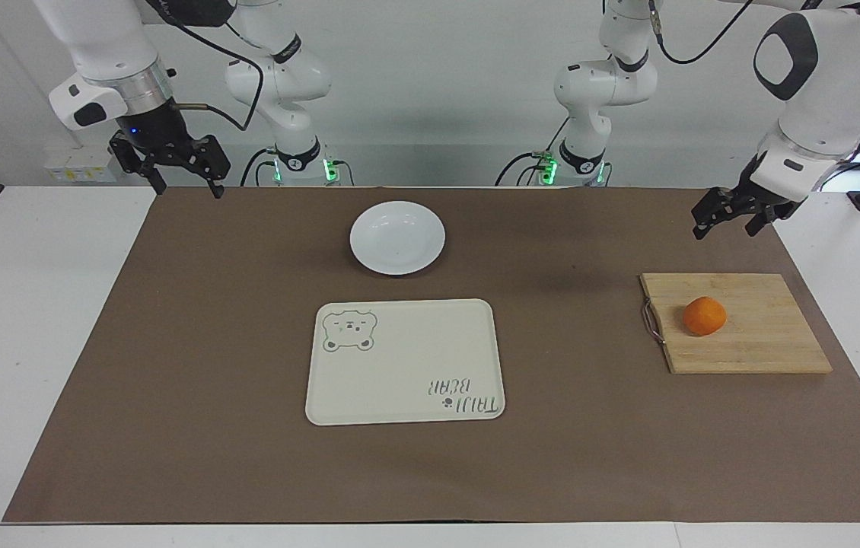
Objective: Place orange and plate with both arms
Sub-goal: 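Lower the left gripper around the orange on the wooden board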
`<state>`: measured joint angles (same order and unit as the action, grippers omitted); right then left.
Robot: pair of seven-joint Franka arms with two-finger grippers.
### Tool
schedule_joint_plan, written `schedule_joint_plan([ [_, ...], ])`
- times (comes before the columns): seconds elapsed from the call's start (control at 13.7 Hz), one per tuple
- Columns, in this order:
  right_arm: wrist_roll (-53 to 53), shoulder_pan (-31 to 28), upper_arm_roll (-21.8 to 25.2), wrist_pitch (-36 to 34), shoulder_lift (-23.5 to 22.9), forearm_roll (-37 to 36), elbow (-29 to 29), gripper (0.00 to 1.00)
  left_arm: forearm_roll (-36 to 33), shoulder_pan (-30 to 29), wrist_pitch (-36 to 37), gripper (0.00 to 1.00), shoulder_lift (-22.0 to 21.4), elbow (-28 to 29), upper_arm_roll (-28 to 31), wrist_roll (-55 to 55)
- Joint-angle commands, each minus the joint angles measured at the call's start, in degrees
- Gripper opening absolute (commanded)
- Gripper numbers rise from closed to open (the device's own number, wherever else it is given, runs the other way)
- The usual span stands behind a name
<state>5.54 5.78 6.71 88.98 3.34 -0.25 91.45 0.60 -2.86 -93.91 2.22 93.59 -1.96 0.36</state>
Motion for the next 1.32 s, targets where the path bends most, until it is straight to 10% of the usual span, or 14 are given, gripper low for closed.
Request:
schedule_joint_plan([
  [0.0, -0.18, -0.07, -0.03, -0.39, -0.18, -0.54, -0.66, 1.00, 0.11, -2.41, -4.86, 1.00, -1.34, 4.40, -0.32, 4.02],
  [1.24, -0.18, -0.15, 0.06, -0.39, -0.18, -0.54, -0.57, 1.00, 0.19, -7.16, -27.20, 1.00, 7.98, 16.00, -0.32, 18.09],
])
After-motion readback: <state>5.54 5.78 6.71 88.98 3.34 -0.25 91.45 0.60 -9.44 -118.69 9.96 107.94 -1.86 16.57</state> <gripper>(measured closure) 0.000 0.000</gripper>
